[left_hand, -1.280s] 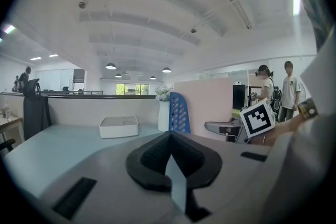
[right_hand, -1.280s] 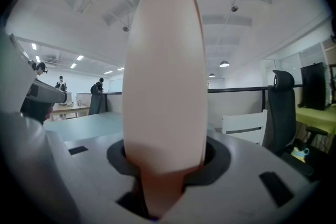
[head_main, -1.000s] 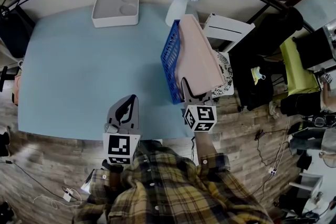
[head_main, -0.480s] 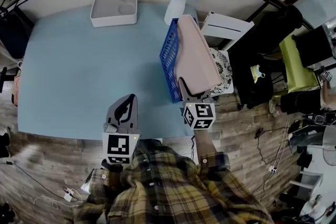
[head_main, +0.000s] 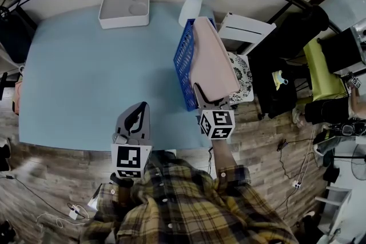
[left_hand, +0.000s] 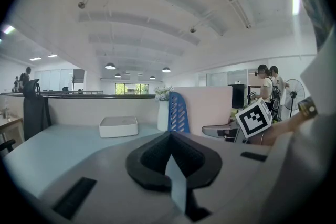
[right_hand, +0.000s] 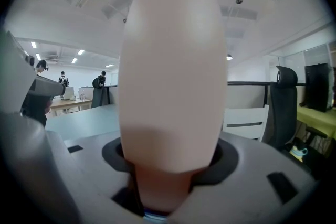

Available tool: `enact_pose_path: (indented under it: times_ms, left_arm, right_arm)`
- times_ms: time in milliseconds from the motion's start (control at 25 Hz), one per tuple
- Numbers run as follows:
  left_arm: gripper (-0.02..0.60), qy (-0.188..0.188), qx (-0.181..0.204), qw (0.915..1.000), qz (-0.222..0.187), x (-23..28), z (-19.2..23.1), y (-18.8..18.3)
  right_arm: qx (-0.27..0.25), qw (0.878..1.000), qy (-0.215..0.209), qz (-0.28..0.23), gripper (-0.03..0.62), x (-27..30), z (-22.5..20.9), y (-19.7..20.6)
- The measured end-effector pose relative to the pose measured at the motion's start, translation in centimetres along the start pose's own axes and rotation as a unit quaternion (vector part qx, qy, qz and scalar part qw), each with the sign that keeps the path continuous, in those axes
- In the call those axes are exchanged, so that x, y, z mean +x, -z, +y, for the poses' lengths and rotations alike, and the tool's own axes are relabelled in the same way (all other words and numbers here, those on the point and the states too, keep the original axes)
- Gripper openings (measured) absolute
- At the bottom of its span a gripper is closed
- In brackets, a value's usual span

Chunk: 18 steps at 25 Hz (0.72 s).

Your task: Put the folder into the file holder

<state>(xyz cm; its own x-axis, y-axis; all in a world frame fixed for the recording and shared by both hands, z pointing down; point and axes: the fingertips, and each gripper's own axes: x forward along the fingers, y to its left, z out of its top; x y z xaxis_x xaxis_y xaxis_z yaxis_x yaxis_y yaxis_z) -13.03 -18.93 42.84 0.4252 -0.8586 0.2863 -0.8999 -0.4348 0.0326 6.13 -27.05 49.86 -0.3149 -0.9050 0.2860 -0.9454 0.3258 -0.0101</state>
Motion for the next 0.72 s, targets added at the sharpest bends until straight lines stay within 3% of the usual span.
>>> enact_pose_path:
  times_ms: [720]
  left_arm:
    - [-0.008, -0.003, 0.003, 0.9999, -0.009, -1.2, -0.8, -0.3]
  right_arm:
    - [0.017, 1.0, -0.019, -0.001, 0.267, -2.1, 0.3, 0.0]
